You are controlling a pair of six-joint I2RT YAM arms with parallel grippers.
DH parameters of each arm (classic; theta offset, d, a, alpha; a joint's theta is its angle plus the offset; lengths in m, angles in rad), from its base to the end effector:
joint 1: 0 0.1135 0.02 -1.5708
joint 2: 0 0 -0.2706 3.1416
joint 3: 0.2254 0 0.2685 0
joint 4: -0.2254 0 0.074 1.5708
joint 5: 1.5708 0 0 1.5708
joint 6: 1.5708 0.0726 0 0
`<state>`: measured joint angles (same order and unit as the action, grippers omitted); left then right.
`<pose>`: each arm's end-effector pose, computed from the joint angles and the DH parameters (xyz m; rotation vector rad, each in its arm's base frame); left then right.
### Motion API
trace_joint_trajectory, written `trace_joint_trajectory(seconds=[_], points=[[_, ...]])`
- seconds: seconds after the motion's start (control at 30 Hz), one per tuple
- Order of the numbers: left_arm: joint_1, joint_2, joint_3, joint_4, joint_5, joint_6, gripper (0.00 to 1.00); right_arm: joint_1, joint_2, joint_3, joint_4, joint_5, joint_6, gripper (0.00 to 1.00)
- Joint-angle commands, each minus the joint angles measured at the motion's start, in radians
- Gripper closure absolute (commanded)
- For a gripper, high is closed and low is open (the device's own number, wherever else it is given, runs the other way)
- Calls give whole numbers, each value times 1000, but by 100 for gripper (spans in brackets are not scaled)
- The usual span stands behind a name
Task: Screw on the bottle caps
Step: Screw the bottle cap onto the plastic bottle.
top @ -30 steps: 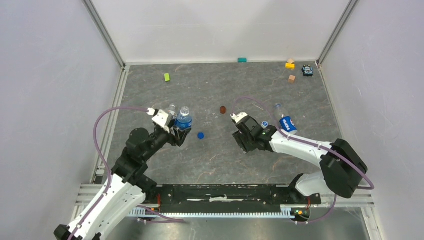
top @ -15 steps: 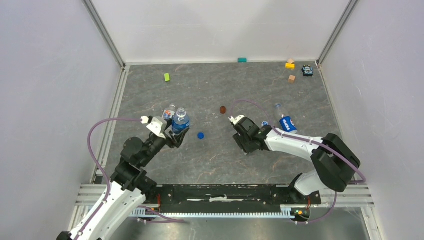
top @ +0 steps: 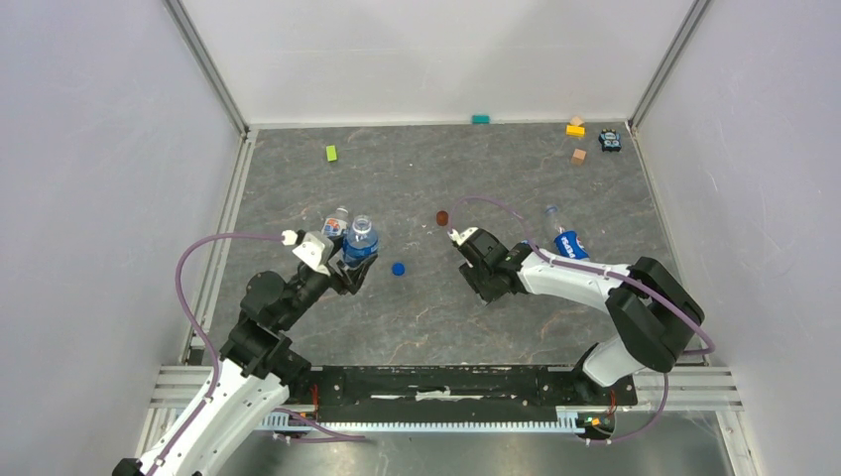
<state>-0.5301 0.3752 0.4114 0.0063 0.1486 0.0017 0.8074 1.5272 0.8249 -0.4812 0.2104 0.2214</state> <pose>0.1440 -0.0969 0.2883 0.5228 1.4621 -0.5331 0.2194 0.2074 0.1263 -0.7271 2.6038 0.0123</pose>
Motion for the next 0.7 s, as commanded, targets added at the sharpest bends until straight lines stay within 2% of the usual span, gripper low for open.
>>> trace_joint_trajectory(seconds=[0.0,0.33,0.47,0.6,0.67], points=[[-3,5,12,35,28,41,75,4,4,39,-9,-7,-7,53],[-4,5,14,26,60,56,75,2,17,40,-13,-17,-13,59],[-3,10,15,22,75,67,74,3,4,50,-26,-13,-15,72],[-3,43,28,8,143,113,75,4,-43,66,-43,-18,-31,89],[-4,78,47,0,198,146,77,3,-89,73,-40,-37,-54,91]])
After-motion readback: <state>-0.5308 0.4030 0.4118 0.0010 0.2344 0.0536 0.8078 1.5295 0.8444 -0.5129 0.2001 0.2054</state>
